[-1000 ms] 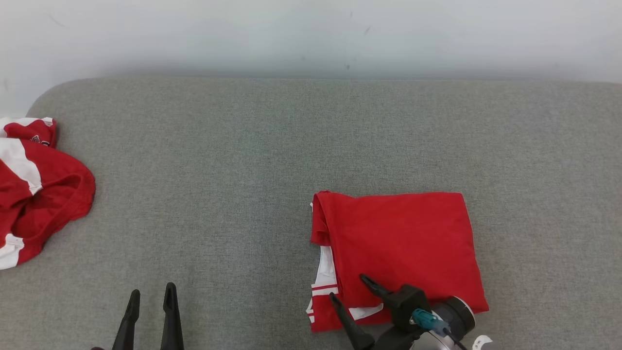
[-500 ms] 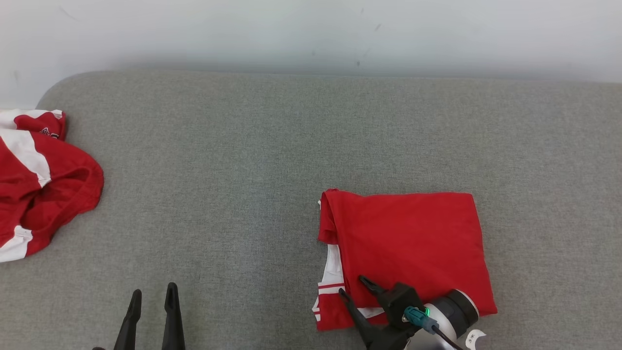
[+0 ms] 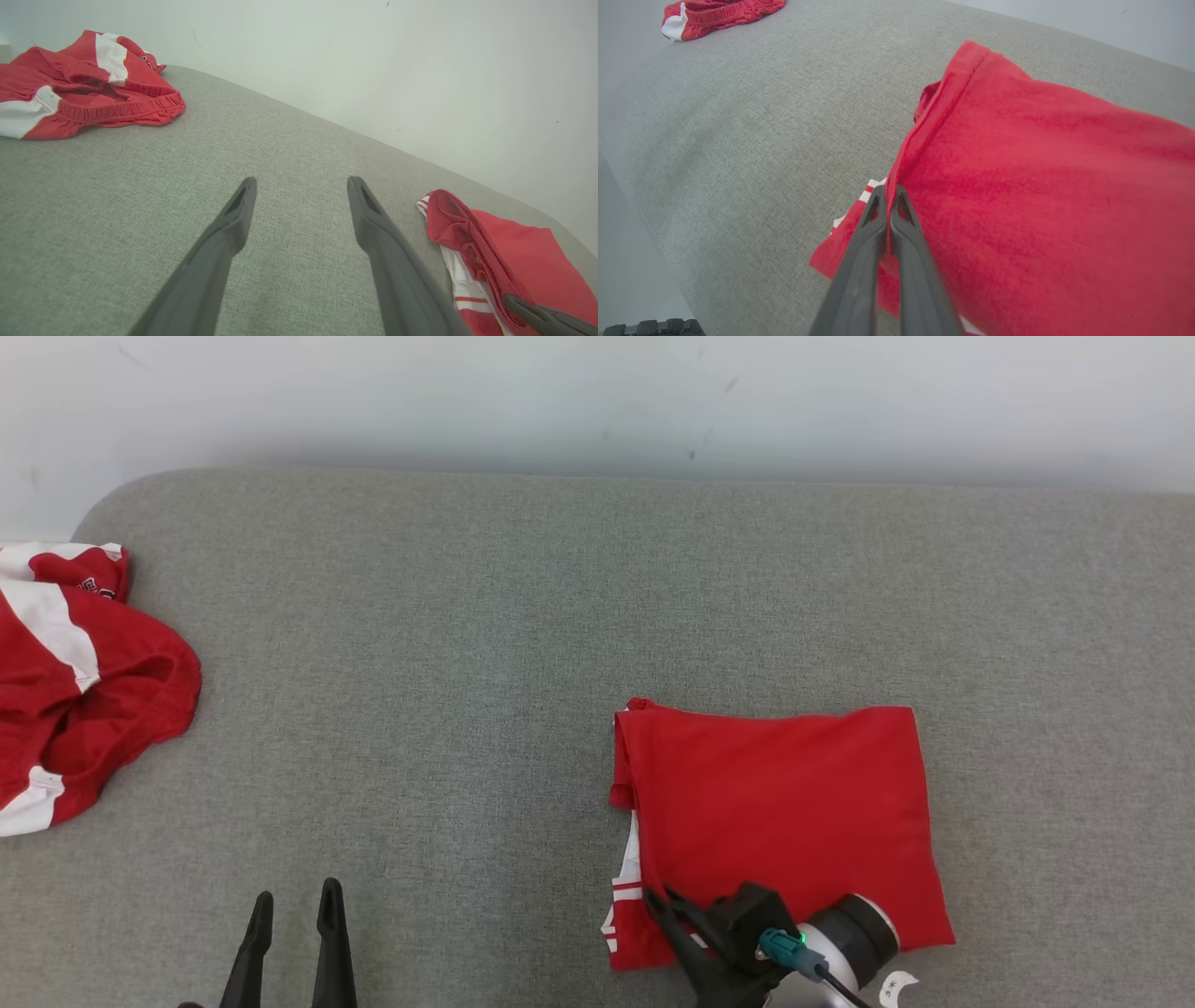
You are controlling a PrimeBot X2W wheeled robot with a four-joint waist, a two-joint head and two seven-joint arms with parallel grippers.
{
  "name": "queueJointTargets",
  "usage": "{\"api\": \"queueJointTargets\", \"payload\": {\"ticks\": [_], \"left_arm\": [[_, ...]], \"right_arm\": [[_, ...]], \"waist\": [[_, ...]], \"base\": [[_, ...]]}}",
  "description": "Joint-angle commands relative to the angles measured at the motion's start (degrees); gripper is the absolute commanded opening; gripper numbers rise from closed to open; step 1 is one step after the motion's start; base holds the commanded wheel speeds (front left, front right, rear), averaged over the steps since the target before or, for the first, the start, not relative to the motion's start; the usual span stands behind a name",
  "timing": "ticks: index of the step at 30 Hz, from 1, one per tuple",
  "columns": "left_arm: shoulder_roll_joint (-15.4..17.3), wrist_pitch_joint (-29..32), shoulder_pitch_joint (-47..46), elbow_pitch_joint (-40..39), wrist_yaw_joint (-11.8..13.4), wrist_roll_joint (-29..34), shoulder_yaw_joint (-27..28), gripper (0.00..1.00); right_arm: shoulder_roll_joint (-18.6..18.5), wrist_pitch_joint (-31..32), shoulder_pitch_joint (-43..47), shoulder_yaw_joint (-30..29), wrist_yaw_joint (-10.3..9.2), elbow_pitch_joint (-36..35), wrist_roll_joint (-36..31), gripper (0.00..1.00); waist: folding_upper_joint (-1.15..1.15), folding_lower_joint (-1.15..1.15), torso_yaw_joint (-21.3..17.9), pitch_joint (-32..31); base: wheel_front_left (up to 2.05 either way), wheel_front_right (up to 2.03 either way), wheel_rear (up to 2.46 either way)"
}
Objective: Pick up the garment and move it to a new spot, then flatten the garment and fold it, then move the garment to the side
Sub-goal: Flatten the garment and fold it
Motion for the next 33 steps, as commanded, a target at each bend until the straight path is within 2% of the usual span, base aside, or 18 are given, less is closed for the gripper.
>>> {"api": "queueJointTargets", "payload": {"ticks": [1, 6, 7, 8, 9, 20, 24, 33], "left_arm": [[-0.09, -0.19, -0.18, 0.07, 0.06, -0.02, 0.02, 1.0], [-0.16, -0.19, -0.54, 0.22, 0.06, -0.02, -0.09, 1.0], [-0.17, -0.19, -0.6, 0.26, 0.06, -0.04, -0.1, 1.0], [-0.17, -0.18, -0.66, 0.27, 0.06, -0.06, -0.08, 1.0], [-0.19, -0.18, -0.72, 0.29, 0.06, -0.07, -0.03, 1.0], [-0.31, -0.18, 0.18, 0.21, 0.06, 0.2, 1.48, 1.0], [-0.34, -0.19, 0.87, 0.16, 0.06, 0.53, 2.47, 1.0], [-0.6, -0.19, 2.75, 0.34, 0.06, 1.08, 4.36, 1.0]], "right_arm": [[0.1, 0.16, -0.19, 1.0, -0.16, -0.16, 1.05, 0.0], [0.1, 0.51, -0.87, 3.06, -0.16, 0.53, 3.03, 0.0], [0.1, 0.4, -1.06, 3.27, -0.16, 0.64, 3.15, 0.13], [0.1, 0.24, -1.19, 3.44, -0.16, 0.67, 3.32, 0.81], [0.1, -0.04, -1.29, 3.49, -0.16, 0.75, 3.73, 1.0], [0.08, -4.42, -1.38, 0.48, -0.16, -2.26, 7.81, 1.0], [0.04, -8.17, 0.09, -4.36, -0.16, -4.63, 8.45, 1.0], [0.04, -16.76, 3.95, -19.25, -0.16, -4.83, 4.29, 1.0]], "waist": [[0.0, 0.0, 0.02, -0.01], [0.0, 0.0, 0.21, 0.16], [0.0, 0.0, 0.25, 0.23], [0.0, 0.0, 0.27, 0.29], [0.0, 0.0, 0.28, 0.35], [0.0, 0.0, -1.8, -0.81], [0.0, 0.0, -3.5, -2.27], [0.0, 0.0, -7.32, -6.19]], "base": [[0.0, 0.0, 0.0], [0.0, 0.0, 0.0], [0.0, 0.0, 0.0], [0.0, 0.0, 0.0], [0.0, 0.0, 0.0], [0.0, 0.0, 0.0], [0.0, 0.0, 0.0], [0.0, 0.0, 0.0]]}}
